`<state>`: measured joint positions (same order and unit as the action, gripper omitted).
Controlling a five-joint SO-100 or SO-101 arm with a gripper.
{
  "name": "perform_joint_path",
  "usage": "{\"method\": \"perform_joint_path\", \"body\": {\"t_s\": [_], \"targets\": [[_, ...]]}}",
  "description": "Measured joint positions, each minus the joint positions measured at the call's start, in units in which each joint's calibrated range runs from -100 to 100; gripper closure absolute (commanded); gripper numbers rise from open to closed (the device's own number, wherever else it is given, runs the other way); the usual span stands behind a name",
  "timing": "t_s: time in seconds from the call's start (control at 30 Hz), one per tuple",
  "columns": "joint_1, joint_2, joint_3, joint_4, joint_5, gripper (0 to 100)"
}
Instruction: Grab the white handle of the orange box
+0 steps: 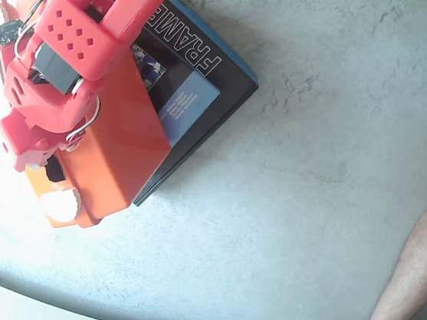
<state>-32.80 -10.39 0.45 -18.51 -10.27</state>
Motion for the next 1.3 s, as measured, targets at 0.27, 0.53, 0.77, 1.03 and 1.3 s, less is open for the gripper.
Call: {"method": "perform_joint_path", "body": {"t_s": [0.27, 0.53, 0.77, 1.03, 1.3], "targets": [[-0.5, 9.68, -11.43, -0.08, -0.99, 84], [-1.51, 9.5, -11.25, -0.08, -1.67, 84], [-2.52, 9.24, -10.17, 0.0, -1.99, 84], [-6.14, 5.6, -7.2, 0.59, -1.93, 86], [-7.85, 3.46, -4.59, 0.25, 0.47, 99]]}}
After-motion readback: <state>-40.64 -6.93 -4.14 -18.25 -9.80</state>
